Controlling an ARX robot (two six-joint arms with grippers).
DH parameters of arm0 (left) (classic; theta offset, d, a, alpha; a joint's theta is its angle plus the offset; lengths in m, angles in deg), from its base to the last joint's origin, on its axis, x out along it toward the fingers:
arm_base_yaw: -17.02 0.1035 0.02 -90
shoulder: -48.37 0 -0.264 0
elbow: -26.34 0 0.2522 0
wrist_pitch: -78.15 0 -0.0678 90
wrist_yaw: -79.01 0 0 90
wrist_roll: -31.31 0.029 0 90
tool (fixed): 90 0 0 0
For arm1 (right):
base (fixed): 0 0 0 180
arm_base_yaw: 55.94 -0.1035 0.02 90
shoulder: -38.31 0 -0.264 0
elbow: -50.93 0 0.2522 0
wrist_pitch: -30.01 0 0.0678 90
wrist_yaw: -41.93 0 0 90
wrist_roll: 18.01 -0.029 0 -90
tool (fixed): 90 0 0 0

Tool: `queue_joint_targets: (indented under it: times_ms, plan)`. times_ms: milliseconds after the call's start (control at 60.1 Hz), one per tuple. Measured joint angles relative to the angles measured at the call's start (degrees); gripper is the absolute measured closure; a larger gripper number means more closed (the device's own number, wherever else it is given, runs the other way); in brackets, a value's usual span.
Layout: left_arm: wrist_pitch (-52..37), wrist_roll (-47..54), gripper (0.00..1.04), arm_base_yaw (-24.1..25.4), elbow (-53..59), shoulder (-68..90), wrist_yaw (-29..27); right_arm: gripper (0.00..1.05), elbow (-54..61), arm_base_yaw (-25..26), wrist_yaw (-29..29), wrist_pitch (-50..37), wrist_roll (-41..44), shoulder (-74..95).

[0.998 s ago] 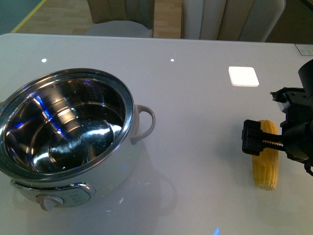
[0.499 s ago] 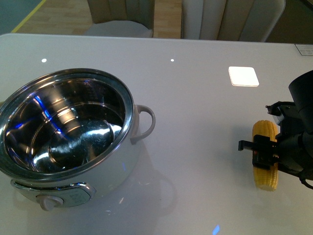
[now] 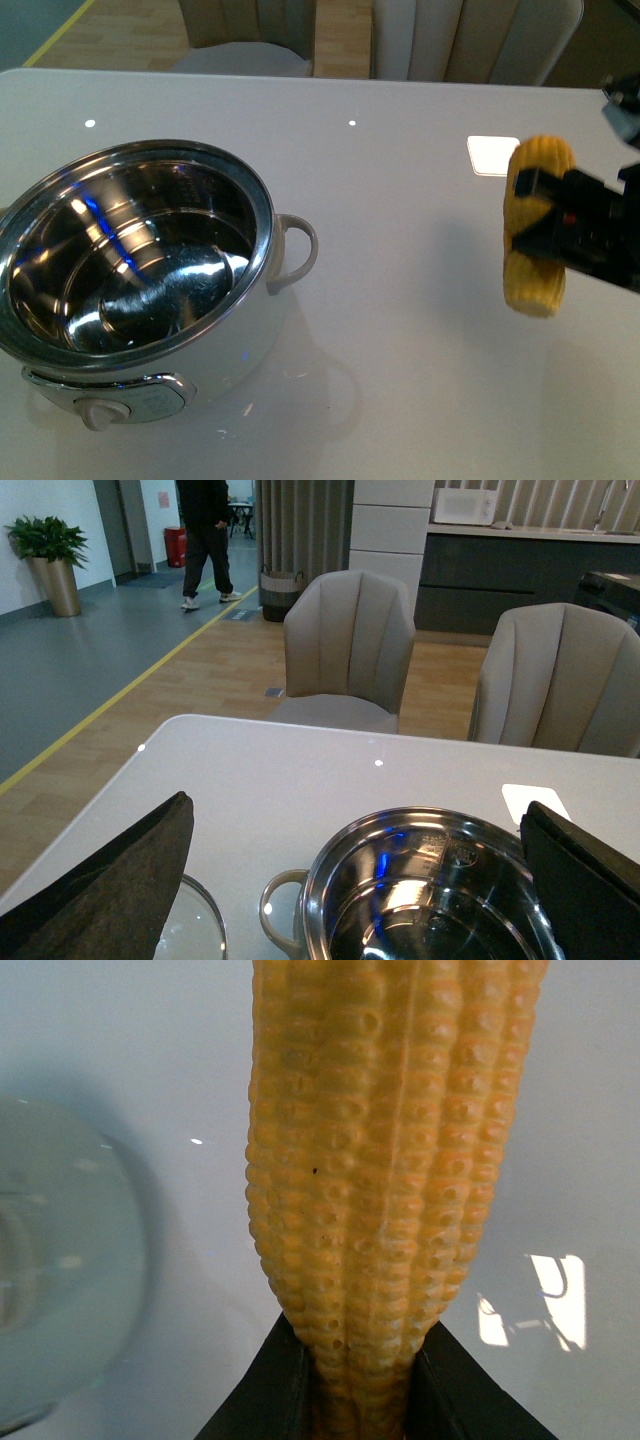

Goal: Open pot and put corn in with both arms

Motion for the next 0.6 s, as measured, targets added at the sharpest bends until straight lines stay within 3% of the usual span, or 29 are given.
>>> queue_joint_targets:
  times_ms: [349,599]
  plan:
    - [0.0,0.0,0.07,0.0,0.0,0.0,0.0,0.90,-8.6,-13.7,3.6,1.0,-9.4,-3.1]
    - [0.0,0.0,0.07,0.0,0.0,0.0,0.0,0.91,-16.5,-18.7,6.5,0.4,-14.8,3.9]
